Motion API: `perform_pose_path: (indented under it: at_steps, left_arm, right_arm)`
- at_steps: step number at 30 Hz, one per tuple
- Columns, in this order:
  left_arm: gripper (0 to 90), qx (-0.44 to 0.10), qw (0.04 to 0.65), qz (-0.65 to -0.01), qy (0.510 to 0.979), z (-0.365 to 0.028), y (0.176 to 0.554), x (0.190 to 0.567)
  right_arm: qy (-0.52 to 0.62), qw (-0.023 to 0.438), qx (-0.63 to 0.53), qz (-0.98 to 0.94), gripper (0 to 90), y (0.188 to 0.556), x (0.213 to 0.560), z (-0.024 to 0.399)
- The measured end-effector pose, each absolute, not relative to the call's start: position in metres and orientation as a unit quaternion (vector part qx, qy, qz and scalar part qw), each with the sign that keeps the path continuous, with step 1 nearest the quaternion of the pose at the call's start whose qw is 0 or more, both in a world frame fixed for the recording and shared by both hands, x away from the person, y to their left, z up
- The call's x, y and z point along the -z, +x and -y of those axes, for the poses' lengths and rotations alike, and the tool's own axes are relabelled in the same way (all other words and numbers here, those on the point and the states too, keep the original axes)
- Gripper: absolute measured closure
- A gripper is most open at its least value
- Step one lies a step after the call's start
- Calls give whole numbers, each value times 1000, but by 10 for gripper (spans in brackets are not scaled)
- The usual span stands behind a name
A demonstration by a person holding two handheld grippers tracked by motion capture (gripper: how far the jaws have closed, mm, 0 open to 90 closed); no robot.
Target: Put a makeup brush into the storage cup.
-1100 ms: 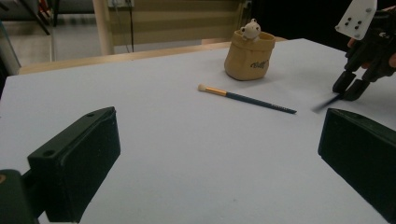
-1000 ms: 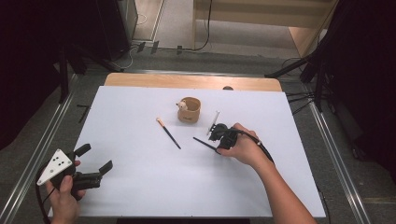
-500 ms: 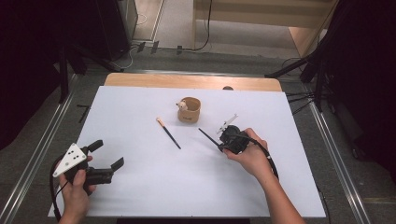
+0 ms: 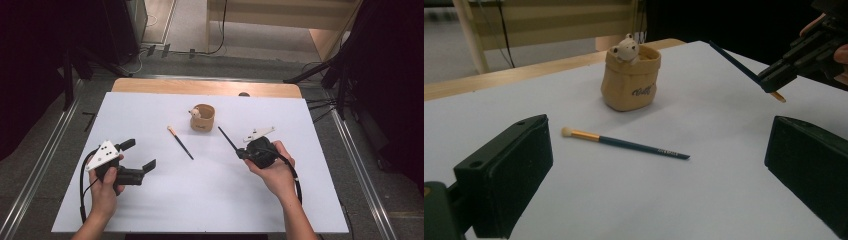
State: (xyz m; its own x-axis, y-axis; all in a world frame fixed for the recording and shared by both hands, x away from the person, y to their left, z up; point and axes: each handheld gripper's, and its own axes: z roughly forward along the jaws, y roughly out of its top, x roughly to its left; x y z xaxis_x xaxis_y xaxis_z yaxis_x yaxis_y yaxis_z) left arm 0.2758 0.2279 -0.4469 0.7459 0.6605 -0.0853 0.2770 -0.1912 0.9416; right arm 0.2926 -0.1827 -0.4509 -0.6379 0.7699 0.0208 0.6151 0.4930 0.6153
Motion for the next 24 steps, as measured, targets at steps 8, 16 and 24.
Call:
perform_pose_path:
  at_steps: [8,16,24]
  left_arm:
    - [0,-149,564,-295,757,-200,294,439]
    - [0,-136,573,-276,760,-174,309,429]
    - [37,-112,559,-256,781,-164,311,435]
  right_arm:
    - [401,153,-338,-838,850,282,450,188]
    - [389,168,-358,-832,850,277,446,187]
    - [354,178,-368,-841,850,273,443,177]
